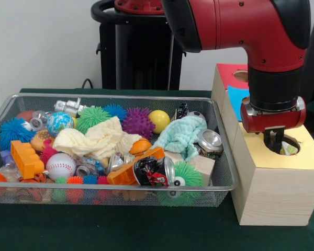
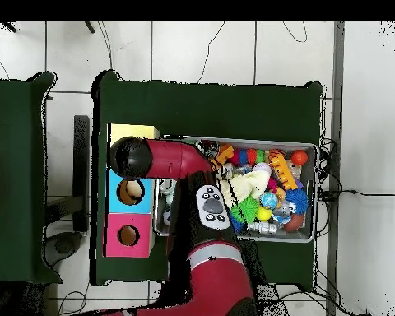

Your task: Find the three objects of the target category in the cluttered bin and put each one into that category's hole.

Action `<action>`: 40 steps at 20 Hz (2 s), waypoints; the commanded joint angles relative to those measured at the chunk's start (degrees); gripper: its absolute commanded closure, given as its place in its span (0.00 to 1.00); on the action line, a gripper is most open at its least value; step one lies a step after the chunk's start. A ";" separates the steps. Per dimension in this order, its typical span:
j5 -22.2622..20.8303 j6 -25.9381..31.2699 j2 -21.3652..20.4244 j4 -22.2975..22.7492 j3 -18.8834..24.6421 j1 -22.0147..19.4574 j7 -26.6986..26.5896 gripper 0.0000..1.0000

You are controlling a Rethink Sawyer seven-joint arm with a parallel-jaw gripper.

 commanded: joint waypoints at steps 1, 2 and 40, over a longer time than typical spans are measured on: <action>-1.16 0.12 -0.37 2.47 2.58 -0.23 5.57 1.00; -1.00 0.78 -0.59 2.36 2.52 -0.21 5.60 1.00; -10.61 -10.77 -28.46 36.94 4.28 -14.09 -2.78 1.00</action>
